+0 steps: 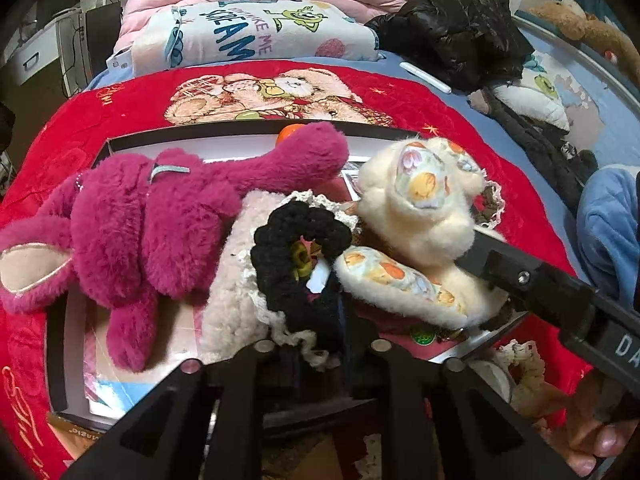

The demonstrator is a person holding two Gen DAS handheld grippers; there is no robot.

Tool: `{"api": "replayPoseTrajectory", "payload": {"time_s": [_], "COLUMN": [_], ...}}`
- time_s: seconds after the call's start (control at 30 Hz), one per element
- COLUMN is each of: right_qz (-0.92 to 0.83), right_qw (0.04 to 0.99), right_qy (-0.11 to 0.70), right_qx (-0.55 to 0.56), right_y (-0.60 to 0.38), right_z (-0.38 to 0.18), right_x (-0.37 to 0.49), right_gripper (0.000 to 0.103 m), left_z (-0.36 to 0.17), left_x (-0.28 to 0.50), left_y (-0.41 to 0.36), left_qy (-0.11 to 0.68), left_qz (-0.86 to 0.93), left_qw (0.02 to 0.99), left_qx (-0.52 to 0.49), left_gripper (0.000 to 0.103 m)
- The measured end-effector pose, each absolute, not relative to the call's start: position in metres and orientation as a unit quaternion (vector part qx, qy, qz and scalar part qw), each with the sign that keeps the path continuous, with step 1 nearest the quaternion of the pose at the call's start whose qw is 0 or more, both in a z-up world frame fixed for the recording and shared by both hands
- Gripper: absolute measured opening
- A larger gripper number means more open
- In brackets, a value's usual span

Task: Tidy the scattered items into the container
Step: 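Lower the scrunchie into the tray and open the left tool while the right tool releases the bunny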

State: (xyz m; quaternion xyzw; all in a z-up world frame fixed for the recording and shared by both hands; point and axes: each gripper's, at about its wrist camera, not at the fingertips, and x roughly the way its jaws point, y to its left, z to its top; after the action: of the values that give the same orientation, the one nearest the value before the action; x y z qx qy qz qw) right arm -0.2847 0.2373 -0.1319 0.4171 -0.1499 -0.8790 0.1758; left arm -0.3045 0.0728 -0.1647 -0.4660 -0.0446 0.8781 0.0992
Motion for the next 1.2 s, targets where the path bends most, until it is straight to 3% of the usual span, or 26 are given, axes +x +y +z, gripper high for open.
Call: {"api": "replayPoseTrajectory", "payload": {"time_s": [0.07,0.23,0.3,0.4,0.47,0.5,1.2], "right_qz": [-0.878,-0.877,-0.876,-0.874,-0.871,-0.87,-0.875], "right_qw": [0.175,0.179,0.179,0.177,0.177,0.178,0.178], "right_qy": [-0.157,-0.16,-0.161,-0.162,-0.166,-0.166,-0.184], "right_qx": [0.416,0.417,0.418,0.422,0.426,0.428,0.411], "right_y": [0.238,0.238,0.236,0.235,0.235,0.235,0.243], "right_z": [-0.132,-0.131,-0.131,-0.132,-0.132,-0.131,-0.117], "right_x": [-0.285,-0.285,-0.285,-0.286,-0.287,-0.287,-0.284], "right_gripper": [0.039,0.065,0.069,0.084,0.103,0.103,0.103], "left_z": [-0.165,-0.167,-0.169,-0.167,-0.165,-0.164,-0.146], "left_x": [-0.304,-0.306,-0.306,-0.302,-0.3,-0.299,-0.297], "left_y": [0.073,0.068,0.07,0.078,0.077,0.077,0.083], "left_qy": [-0.035,-0.039,-0.031,-0.008,-0.006,-0.002,0.04], "left_qz": [0.879,0.87,0.865,0.865,0.868,0.87,0.875], "left_qw": [0.09,0.096,0.104,0.108,0.104,0.095,0.079], "left_qx": [-0.468,-0.482,-0.49,-0.49,-0.485,-0.484,-0.477], "left_gripper": [0.035,0.054,0.062,0.081,0.099,0.103,0.103]}}
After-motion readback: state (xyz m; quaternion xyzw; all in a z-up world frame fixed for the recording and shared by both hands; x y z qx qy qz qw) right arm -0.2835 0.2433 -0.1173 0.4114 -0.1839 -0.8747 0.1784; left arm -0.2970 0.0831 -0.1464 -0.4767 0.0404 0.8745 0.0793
